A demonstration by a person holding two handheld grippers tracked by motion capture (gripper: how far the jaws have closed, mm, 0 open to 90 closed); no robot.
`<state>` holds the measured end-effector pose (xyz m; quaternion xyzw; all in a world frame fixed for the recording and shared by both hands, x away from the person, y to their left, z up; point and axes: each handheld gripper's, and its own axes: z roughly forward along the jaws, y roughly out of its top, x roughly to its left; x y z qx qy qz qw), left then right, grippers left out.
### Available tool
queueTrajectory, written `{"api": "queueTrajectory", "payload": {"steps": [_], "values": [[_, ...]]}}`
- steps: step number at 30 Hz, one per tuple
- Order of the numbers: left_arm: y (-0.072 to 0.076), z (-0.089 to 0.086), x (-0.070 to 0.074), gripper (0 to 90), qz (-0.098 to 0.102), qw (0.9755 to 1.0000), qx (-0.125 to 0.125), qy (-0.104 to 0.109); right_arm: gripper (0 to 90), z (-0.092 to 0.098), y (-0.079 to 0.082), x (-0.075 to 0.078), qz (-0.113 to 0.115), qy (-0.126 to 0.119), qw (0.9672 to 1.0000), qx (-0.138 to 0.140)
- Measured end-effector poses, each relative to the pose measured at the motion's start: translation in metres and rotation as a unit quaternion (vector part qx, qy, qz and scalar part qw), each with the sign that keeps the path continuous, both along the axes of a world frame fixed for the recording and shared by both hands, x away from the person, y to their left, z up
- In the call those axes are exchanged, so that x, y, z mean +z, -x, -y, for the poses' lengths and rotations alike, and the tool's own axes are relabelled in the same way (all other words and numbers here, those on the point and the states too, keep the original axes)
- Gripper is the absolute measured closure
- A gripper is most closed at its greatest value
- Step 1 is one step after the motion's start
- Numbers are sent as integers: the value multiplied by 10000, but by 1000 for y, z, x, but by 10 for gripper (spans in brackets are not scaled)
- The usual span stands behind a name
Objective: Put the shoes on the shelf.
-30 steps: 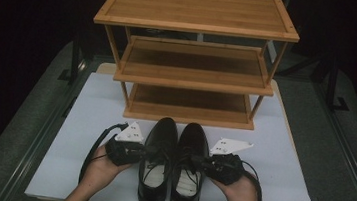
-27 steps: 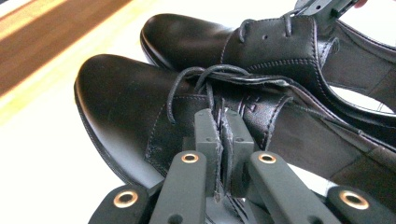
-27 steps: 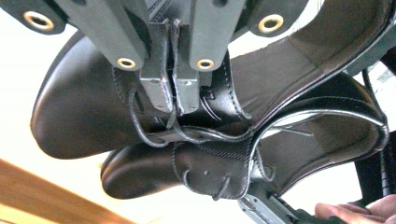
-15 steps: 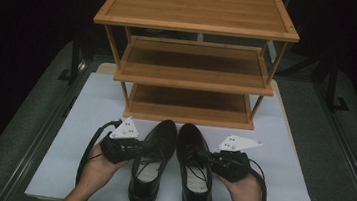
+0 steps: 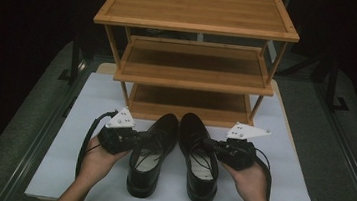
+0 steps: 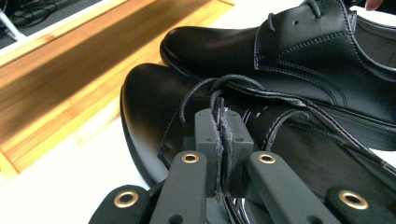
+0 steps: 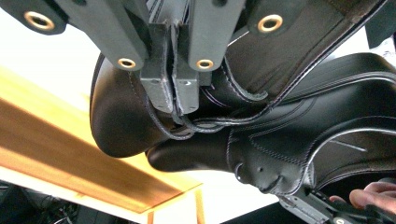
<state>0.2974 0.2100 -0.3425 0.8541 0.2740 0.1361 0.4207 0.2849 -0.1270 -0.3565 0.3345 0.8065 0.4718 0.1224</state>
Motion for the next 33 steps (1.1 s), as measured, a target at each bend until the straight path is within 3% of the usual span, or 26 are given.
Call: {"api": "queueTrajectory", "payload": {"steps": [13,29,33], "values": [[-35,8,8,874,148,9995,256,95,870,7,-33,13,157,-1,9995,-275],[-82,31,7,874,335,9978,538,175,870,12,-84,7,147,5,9977,-657],[-93,38,5,874,409,9973,607,79,870,10,-99,3,110,1,9973,-732]]}}
